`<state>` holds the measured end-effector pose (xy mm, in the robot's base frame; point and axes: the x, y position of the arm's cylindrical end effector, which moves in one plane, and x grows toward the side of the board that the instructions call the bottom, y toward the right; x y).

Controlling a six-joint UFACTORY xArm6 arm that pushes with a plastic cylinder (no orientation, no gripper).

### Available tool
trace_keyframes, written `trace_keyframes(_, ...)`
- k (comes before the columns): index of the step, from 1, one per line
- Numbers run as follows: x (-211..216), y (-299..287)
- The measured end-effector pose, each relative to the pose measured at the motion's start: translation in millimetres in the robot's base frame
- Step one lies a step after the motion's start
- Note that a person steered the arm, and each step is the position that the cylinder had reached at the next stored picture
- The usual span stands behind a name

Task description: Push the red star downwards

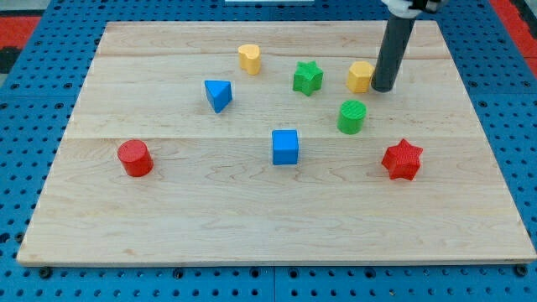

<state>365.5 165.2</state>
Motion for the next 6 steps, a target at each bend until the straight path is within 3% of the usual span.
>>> trace_keyframes(2,87.9,-5.6)
trace_keyframes(3,94.5,-7.6)
trace_keyframes(4,152.0,6.5)
trace_keyframes(5,112.7,5.3)
trace_keyframes(6,112.9,-23.4)
